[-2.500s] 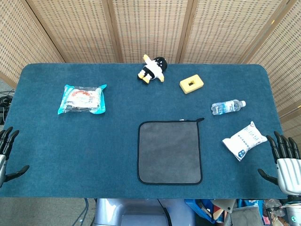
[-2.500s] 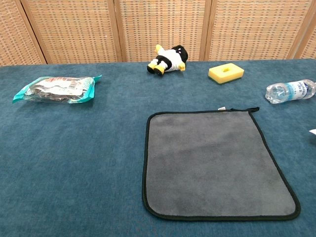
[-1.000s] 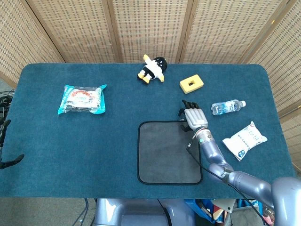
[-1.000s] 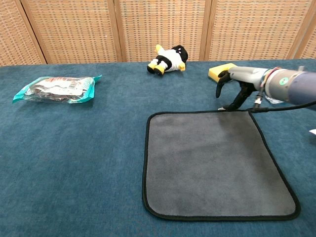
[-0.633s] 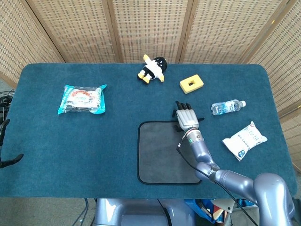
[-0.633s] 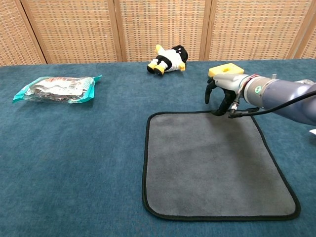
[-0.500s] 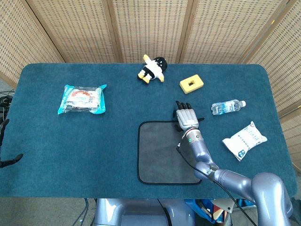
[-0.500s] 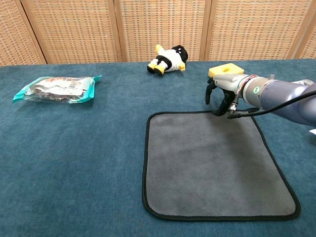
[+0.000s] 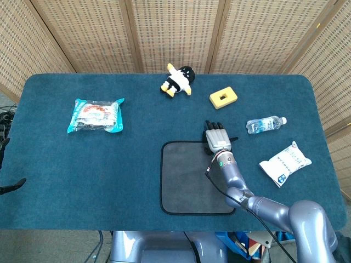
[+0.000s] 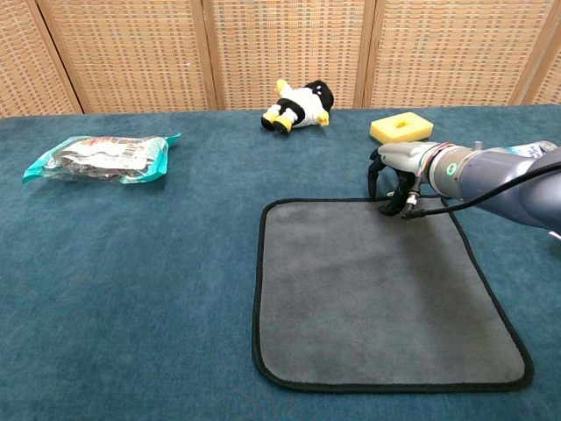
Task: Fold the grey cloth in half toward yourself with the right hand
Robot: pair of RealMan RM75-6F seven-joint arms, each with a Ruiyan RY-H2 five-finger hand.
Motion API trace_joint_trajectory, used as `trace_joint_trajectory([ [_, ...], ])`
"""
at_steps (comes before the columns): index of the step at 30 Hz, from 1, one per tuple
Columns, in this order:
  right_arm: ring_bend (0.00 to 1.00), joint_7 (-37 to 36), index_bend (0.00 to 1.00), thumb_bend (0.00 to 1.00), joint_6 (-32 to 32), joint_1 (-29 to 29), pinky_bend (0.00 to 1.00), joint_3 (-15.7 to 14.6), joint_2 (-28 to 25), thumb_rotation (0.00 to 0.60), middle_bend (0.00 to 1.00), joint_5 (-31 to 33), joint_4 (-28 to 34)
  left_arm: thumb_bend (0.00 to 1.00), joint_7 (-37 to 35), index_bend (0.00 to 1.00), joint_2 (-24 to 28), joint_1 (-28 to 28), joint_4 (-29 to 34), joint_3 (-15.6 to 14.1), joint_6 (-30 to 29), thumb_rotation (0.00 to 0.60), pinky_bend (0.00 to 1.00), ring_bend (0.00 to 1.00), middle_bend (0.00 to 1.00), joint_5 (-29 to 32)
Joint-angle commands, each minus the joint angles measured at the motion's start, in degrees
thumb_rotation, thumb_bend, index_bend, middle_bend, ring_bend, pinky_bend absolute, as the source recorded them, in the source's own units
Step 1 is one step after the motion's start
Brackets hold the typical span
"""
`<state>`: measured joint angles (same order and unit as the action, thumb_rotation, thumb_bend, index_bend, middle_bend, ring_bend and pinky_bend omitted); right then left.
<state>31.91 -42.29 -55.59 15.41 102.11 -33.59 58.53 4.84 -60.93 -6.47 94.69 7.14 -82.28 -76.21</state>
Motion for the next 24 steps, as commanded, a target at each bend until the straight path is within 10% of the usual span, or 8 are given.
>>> trace_joint_trajectory([
  [1,0.0,0.5,0.43,0.46,0.4,-0.2,0.0,-0.4,0.1,0.6,0.0,0.5,-0.2,0.11,-0.1,0.0,0.0,0.0,0.0,0.0,0.0,0.6,0.0,0.0,0.0,0.1],
  [24,0.0,-0.7,0.57,0.51,-1.0,0.3,0.0,-1.3,-1.4,0.6,0.0,-1.5,2.0,0.11,0.3,0.0,-0.1,-0.2,0.1,-0.1,0.0,0.6,0.0,0.0,0.0,0.2],
])
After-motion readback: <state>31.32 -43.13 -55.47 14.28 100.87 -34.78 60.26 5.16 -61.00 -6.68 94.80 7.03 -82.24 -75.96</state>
